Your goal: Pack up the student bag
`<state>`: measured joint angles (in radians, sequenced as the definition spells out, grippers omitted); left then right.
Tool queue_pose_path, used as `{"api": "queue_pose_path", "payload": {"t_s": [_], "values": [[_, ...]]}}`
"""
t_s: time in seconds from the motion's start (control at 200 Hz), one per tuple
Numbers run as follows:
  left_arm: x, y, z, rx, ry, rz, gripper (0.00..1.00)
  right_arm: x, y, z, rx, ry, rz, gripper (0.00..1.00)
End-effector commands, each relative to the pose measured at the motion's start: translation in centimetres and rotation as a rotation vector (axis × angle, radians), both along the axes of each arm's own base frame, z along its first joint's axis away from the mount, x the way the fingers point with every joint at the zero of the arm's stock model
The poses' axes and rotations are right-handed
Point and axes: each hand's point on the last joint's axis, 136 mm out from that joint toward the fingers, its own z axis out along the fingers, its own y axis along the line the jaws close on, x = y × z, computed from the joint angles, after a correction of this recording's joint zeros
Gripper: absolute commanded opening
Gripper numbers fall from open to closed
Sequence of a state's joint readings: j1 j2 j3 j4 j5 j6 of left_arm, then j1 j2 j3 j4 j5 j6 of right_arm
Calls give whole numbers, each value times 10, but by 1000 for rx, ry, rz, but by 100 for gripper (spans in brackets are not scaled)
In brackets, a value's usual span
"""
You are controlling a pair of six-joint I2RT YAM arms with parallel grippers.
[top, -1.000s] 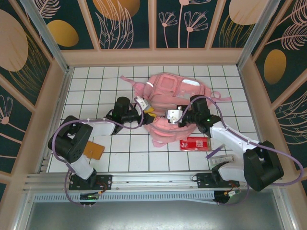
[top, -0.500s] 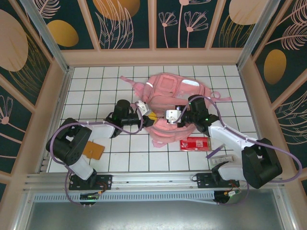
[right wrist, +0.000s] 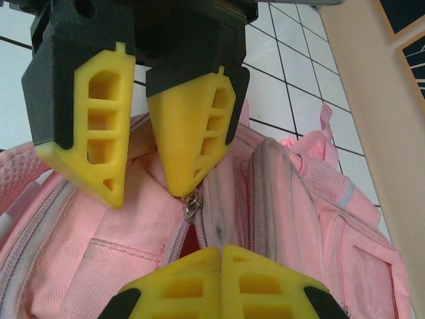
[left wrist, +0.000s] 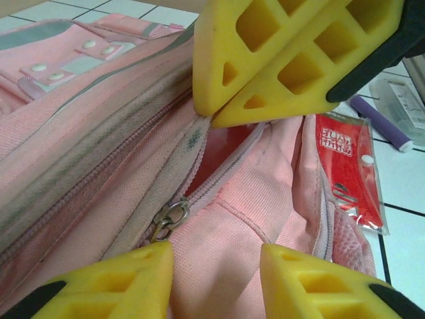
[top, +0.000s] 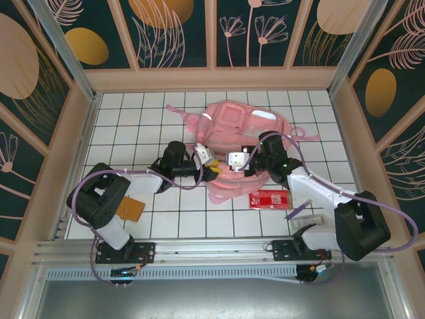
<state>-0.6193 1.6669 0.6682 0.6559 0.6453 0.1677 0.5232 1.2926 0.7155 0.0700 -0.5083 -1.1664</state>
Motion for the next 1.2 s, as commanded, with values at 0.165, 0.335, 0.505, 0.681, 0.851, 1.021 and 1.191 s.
{"api": "queue_pose_path", "payload": {"t_s": [0.165,0.335,0.505,0.681,0.851,1.021,1.191], "values": [[44,20,0,41,-95,249,44,-18,25,39,49,-89,111,0],[35,29,22,-28,-179,266,47,-17,22,36,33,-95,97,0],[29,38,21,-9,-199,278,50,-14,20,37,33,-105,89,0],[23,25,4,3,-123,196,47,-15,23,40,41,-103,102,0],[14,9,-5,-2,-78,79,26,-13,25,45,47,-116,106,0],[3,8,-9,3,-77,22,24,-6,24,49,40,-141,87,0],[-1,14,-17,56,-106,15,34,-5,22,51,41,-143,85,0]]}}
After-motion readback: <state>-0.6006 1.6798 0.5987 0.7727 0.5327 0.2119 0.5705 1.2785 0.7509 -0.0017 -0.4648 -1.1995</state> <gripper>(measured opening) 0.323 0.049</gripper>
